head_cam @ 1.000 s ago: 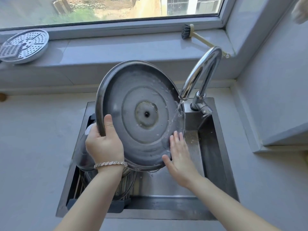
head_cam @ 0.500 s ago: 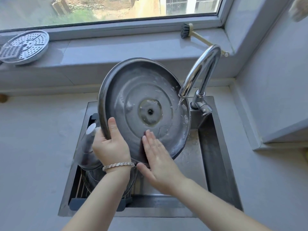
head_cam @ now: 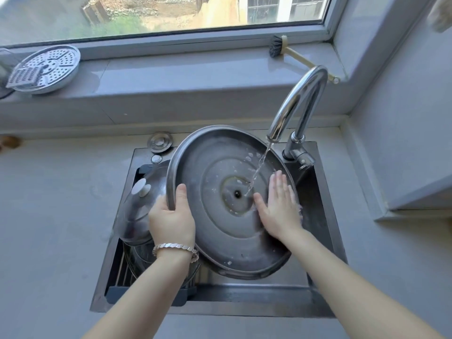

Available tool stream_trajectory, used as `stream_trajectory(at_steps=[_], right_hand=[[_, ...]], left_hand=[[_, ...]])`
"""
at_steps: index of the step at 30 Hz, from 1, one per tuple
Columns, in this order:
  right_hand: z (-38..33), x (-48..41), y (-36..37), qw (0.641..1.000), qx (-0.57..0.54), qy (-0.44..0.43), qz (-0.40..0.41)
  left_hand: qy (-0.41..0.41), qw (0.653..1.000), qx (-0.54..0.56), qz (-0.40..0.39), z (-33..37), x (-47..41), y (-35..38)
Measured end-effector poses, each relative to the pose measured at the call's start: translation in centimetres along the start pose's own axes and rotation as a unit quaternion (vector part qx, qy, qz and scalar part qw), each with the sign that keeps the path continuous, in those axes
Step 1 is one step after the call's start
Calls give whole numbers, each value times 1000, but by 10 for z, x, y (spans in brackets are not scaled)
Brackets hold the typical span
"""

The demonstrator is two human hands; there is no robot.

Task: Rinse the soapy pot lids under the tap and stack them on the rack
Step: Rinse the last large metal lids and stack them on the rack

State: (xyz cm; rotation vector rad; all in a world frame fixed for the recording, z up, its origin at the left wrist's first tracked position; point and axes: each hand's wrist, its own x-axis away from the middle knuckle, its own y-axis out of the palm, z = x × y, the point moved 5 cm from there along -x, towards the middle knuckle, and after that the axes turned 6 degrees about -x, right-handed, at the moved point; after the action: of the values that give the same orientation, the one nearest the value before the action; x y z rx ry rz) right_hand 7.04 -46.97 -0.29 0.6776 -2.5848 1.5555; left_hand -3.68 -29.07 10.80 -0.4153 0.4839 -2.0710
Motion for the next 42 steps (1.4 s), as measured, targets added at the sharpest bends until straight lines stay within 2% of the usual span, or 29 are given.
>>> stream_trajectory(at_steps=[1, 2, 6, 7, 8, 10, 11, 13, 15, 16, 17, 18, 20, 21, 22, 25, 26, 27, 30, 33, 35, 36, 38, 39, 40, 42], right_hand=[[8, -4, -1, 999, 19, 33, 1], [5, -3, 1, 999, 26, 31, -4], [-32, 23, 23, 984, -14, -157, -82], [-29, 21, 23, 982, -10, -170, -86], [-19, 12, 21, 986, -3, -148, -75], [2, -5, 11, 998, 22, -46, -41], [0, -7, 10, 998, 30, -34, -52], [-36, 7, 17, 985, 4, -140, -101], [-73, 26, 26, 955, -16, -259, -145], [-77, 25, 26, 947, -16, -287, -145], [-73, 16, 23, 951, -13, -279, -130], [-62, 1, 20, 966, -7, -235, -111], [-35, -20, 14, 991, 8, -96, -89], [-31, -21, 15, 994, 7, -63, -89], [-38, -16, 21, 993, -4, -72, -97], [-78, 18, 31, 961, -62, -233, -135], [-77, 22, 33, 956, -61, -251, -140], [-65, 17, 35, 962, -50, -228, -139], [7, -3, 39, 993, 9, -2, -118], [62, 7, 39, 976, -31, 195, -96], [73, 22, 48, 931, -163, 294, -141], [73, 29, 58, 889, -263, 335, -166], [66, 42, 71, 779, -447, 399, -184], [63, 44, 72, 756, -483, 406, -174], [64, 44, 70, 762, -484, 402, -157], [71, 41, 53, 821, -418, 371, -116]], left_hand=[[-4, 1000, -1, -5, -1, 2, 0], [-11, 1000, -4, -9, -2, 5, 0], [-44, 998, -25, -26, -11, 8, 0], [-49, 998, -31, -32, -14, 8, 0], [-55, 997, -38, -40, -17, 8, -1], [-66, 995, -54, -53, -22, 8, -1], [-72, 994, -61, -60, -25, 8, 1], [-83, 991, -70, -79, -30, 8, 7], [-92, 988, -76, -98, -33, 11, 11], [-96, 987, -77, -103, -33, 12, 12], [-98, 986, -78, -108, -34, 13, 12], [-98, 986, -77, -112, -33, 14, 11], [-87, 986, -83, -117, -29, 15, 10], [-79, 986, -88, -117, -28, 15, 10], [-74, 986, -92, -117, -26, 15, 10], [-75, 985, -101, -122, -25, 14, 12], [-76, 983, -109, -124, -25, 12, 11], [-75, 982, -118, -127, -23, 10, 10], [-39, 977, -150, -144, -11, 3, 7], [22, 966, -203, -161, 9, -2, 7], [52, 955, -228, -181, 24, -3, 11], [64, 950, -240, -189, 30, -4, 14], [83, 938, -268, -205, 42, -7, 20], [87, 930, -285, -214, 45, -10, 24], [83, 924, -301, -221, 46, -14, 26], [47, 919, -314, -232, 36, -24, 26]])
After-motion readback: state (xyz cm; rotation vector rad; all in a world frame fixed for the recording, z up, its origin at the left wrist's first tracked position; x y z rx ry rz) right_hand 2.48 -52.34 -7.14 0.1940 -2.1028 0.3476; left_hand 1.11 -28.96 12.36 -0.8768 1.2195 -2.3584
